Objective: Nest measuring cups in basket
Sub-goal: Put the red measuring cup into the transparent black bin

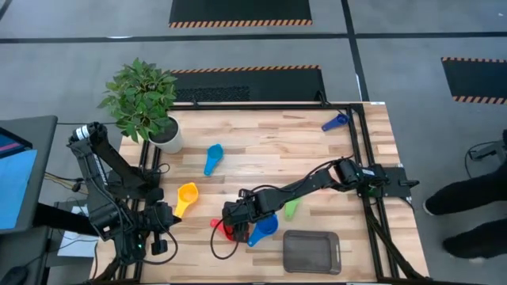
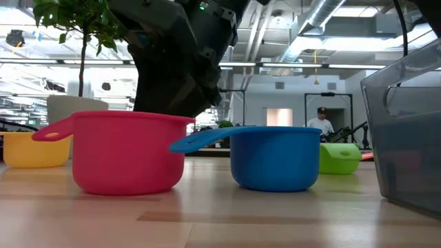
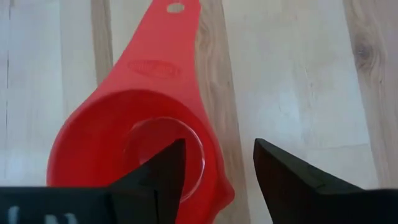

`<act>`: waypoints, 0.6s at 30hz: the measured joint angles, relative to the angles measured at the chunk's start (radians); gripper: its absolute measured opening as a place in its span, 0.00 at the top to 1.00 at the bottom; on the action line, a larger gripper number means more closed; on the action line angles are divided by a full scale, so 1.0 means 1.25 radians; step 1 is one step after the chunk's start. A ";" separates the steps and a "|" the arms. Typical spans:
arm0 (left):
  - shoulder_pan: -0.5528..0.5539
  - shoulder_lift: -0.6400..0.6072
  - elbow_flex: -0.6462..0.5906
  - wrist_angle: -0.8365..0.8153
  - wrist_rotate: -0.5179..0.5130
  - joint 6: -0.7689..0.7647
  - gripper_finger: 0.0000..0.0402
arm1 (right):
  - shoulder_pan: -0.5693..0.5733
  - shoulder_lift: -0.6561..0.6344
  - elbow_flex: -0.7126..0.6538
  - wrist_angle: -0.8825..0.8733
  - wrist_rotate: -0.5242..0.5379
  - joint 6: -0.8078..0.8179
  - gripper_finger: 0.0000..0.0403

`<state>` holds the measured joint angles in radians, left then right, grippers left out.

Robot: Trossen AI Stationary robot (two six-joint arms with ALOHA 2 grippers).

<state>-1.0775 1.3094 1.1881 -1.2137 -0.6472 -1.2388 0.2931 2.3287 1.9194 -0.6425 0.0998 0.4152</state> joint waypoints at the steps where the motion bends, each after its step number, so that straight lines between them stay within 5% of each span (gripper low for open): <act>1: 0.000 0.000 0.000 0.000 0.000 0.000 1.00 | -0.001 0.000 -0.001 -0.002 -0.001 0.003 0.49; 6: 0.000 0.000 0.000 0.000 0.000 0.000 1.00 | -0.001 0.000 -0.012 -0.006 -0.003 0.024 0.63; 12: 0.000 0.000 0.000 0.000 0.000 0.000 1.00 | -0.001 -0.001 -0.012 0.011 -0.022 0.044 0.93; 18: 0.000 0.000 0.000 0.000 -0.004 0.000 1.00 | -0.002 -0.003 0.055 0.012 -0.021 0.038 0.93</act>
<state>-1.0775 1.3094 1.1881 -1.2140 -0.6525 -1.2385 0.2910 2.3244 1.9882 -0.6273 0.0735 0.4629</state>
